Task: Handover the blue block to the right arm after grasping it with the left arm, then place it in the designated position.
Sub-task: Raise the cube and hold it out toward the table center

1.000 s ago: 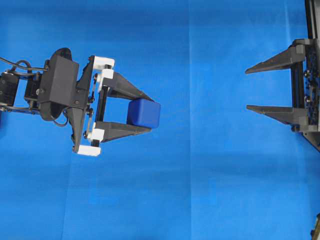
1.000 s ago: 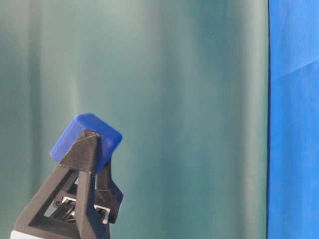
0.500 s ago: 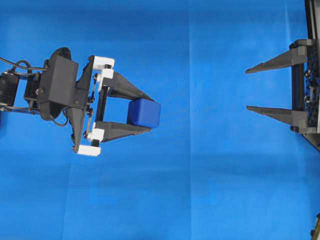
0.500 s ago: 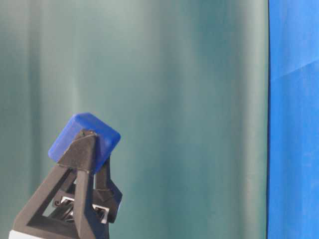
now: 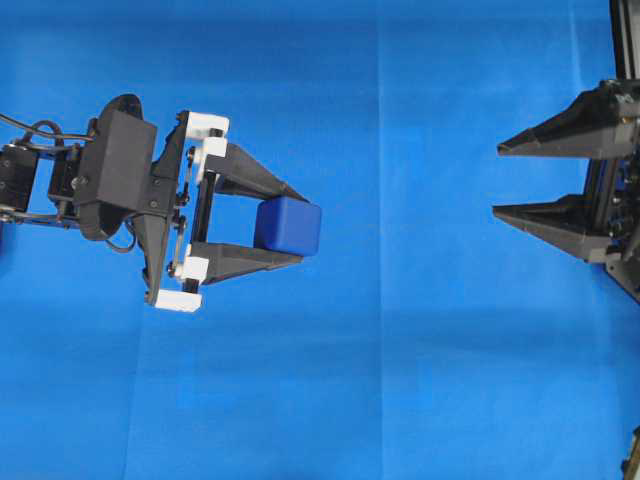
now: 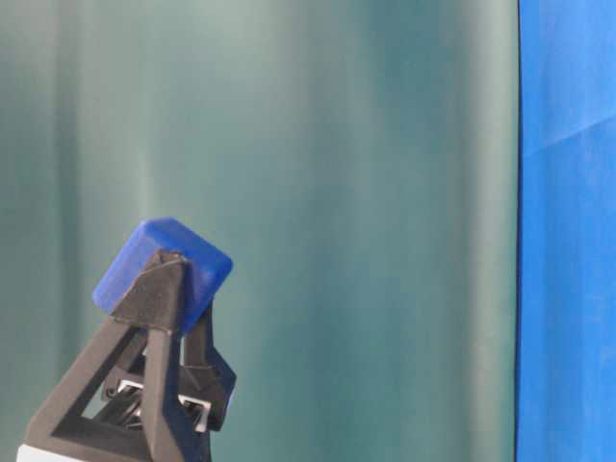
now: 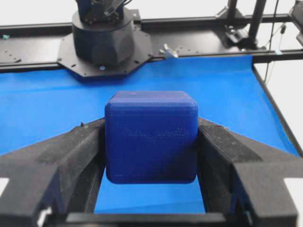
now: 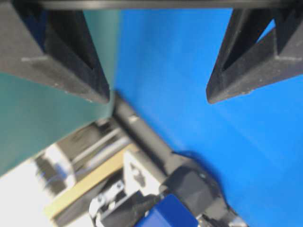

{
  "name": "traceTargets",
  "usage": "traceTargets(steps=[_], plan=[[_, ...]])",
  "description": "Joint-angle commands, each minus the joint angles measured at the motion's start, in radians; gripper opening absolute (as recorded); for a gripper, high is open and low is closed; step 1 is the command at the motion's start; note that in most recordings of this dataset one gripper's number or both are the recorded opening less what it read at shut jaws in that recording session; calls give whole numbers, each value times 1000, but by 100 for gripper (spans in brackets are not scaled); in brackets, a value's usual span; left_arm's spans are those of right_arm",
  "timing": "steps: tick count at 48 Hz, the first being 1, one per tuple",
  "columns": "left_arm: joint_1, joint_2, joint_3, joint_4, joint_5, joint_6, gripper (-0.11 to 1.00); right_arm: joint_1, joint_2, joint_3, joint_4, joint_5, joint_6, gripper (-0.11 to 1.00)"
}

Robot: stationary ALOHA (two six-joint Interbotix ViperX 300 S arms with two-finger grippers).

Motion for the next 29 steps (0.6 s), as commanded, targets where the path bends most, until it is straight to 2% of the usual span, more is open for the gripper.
traceTargets(steps=[1,7,10,14,24,29], plan=[[0,-18,-11,0,-9,-2,49,-2,2,-28,-58,-9,-40,96],[2,-18,-11,-2,-9,-2,49,6,6,-26,-144,-9,-106,96],[2,-18,-11,-2,-11,-2,49,14,9,-26,-202,-9,-140,96],[3,-18,-11,0,-11,-3,49,23,11,-28,-249,-9,-173,96],[5,-17,-12,0,-11,-3,49,23,9,-31,-359,3,-250,96],[3,-17,-14,-2,-11,-8,49,23,6,-32,-373,6,-264,96]])
